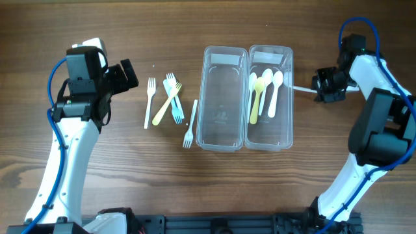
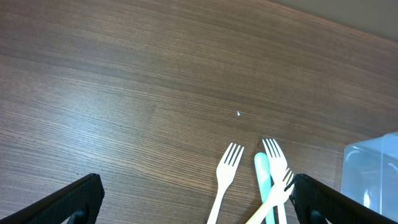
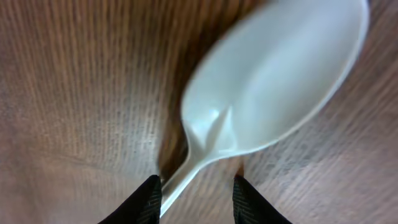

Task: Pack container
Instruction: 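Grasp the white spoon lying beside the right container with the right gripper, then lower the white spoon into the right container and release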

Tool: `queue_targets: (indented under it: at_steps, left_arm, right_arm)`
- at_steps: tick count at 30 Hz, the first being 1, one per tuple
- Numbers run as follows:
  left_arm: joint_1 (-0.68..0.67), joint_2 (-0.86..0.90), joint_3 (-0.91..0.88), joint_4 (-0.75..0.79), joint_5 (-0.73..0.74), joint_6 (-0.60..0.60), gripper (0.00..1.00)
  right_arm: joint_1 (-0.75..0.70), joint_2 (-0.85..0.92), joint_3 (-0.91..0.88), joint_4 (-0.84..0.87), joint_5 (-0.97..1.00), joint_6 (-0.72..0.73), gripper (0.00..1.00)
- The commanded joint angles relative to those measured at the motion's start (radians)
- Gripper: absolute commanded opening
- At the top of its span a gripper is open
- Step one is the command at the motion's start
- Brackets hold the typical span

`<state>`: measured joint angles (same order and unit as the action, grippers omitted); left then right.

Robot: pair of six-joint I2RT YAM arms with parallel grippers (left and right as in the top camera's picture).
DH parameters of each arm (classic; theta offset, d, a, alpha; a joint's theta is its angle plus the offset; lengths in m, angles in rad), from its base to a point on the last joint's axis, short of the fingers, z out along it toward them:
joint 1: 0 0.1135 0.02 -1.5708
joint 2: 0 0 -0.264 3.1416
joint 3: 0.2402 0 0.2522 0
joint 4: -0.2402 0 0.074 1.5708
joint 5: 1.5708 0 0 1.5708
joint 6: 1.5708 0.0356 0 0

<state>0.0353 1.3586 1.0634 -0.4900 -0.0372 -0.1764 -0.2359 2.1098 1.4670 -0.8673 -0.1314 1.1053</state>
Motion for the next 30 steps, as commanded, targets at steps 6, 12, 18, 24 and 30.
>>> queue_targets:
  at_steps: [6,12,18,24,30]
  left_arm:
    - [0.007,0.007,0.019,0.003,-0.01,0.016,1.0]
    - [0.007,0.007,0.019,0.003,-0.009,0.016,1.0]
    - [0.007,0.007,0.019,0.003,-0.01,0.016,1.0]
    - [0.007,0.007,0.019,0.003,-0.009,0.016,1.0]
    - [0.007,0.007,0.019,0.003,-0.01,0.016,1.0]
  right_arm:
    - [-0.04,0.047,-0.009,-0.045,0.121,-0.066,0.35]
    - [-0.055,0.047,-0.008,0.048,0.086,-0.047,0.29]
    - [-0.055,0.047,-0.009,0.044,0.096,-0.051,0.23]
    - [-0.055,0.046,-0.004,0.06,0.164,-0.232,0.16]
    - [-0.054,0.025,0.117,0.098,0.083,-0.566,0.05]
